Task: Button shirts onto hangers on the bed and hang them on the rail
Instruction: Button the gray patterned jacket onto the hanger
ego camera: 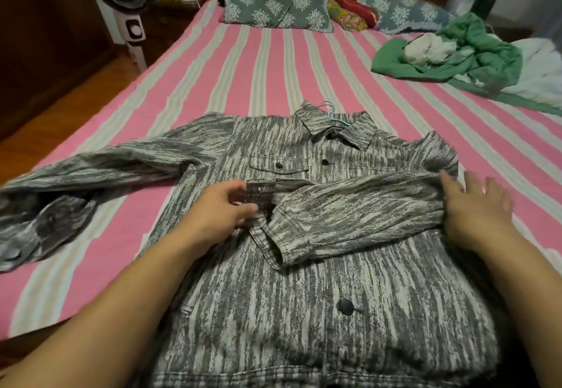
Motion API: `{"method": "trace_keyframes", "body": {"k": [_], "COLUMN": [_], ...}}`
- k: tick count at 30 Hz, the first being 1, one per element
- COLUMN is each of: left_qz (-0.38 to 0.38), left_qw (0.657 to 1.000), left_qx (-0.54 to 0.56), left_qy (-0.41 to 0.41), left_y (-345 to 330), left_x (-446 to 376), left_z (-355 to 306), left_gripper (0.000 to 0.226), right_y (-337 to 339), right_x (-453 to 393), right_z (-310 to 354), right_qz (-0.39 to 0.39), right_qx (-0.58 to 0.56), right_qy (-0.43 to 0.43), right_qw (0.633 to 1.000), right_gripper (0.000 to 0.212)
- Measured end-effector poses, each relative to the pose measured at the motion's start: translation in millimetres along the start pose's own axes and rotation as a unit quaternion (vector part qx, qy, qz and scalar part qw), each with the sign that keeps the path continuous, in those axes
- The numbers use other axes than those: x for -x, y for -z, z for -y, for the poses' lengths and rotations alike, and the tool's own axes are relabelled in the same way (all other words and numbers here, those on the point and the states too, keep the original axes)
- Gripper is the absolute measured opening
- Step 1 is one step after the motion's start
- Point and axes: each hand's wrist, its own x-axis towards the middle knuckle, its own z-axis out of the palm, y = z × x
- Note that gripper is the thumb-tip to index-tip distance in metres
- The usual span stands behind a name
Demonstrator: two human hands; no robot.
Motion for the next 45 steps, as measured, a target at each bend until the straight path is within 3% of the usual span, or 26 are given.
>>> {"method": "trace_keyframes", "body": {"k": [2,4,6,7,9,11,15,18,22,26,29,33,36,39,42,45], "left_qz": [-0.008,-0.017,-0.028,-0.034,-0.052,-0.107,-0.191,-0.162,-0.076,-0.077,-0.131,-0.119,-0.048,0.102,0.152,0.109], "left_qw": [0.999,0.998,0.998,0.998,0.996,0.988,0.932,0.917,0.910,0.923,0.939,0.977,0.987,0.953,0.957,0.978], "left_qx": [0.043,0.052,0.049,0.051,0.058,0.027,-0.209,-0.269,-0.297,-0.256,-0.164,0.001,0.119,0.285,0.247,0.175], "left_qy": [0.005,0.012,0.005,-0.006,-0.050,-0.112,-0.226,-0.248,-0.279,-0.278,-0.273,-0.176,-0.097,0.004,-0.004,-0.033], "left_y": [3,1,-3,-6,-14,-19,-20,-28,-47,-59,-57,-49,-44,-35,-33,-37], "left_x": [3,2,3,2,1,0,-2,2,18,26,29,36,37,40,44,44], "left_z": [-1,5,8,9,4,-5,-10,-11,-19,-22,-26,-31,-32,-36,-33,-28], "left_gripper": [0.006,0.005,0.008,0.010,0.011,0.009,0.027,0.028,0.030,0.019,0.015,0.025,0.035,0.026,0.024,0.019], "right_y": [14,19,24,27,26,24,32,41,26,9,1,-12,-13,-15,-16,-16], "right_x": [27,62,95,107,118,118,110,103,104,117,117,121,118,112,112,114], "right_z": [37,79,120,138,166,183,171,137,107,110,111,118,120,118,121,121], "right_qz": [-0.050,-0.092,-0.091,-0.070,-0.031,-0.039,0.016,0.032,-0.046,-0.114,-0.212,-0.263,-0.221,-0.169,-0.161,-0.174], "right_qx": [-0.099,-0.233,-0.279,-0.276,-0.247,-0.176,-0.093,-0.066,-0.055,-0.073,-0.113,-0.188,-0.284,-0.370,-0.393,-0.414], "right_qy": [0.102,0.259,0.355,0.379,0.385,0.377,0.379,0.367,0.311,0.304,0.372,0.439,0.439,0.395,0.415,0.441], "right_qw": [0.989,0.933,0.888,0.881,0.888,0.908,0.921,0.927,0.948,0.943,0.897,0.838,0.823,0.824,0.805,0.777], "right_gripper": [0.093,0.065,0.040,0.046,0.063,0.066,0.051,0.048,0.004,0.016,0.026,0.008,0.009,0.026,0.039,0.035]}}
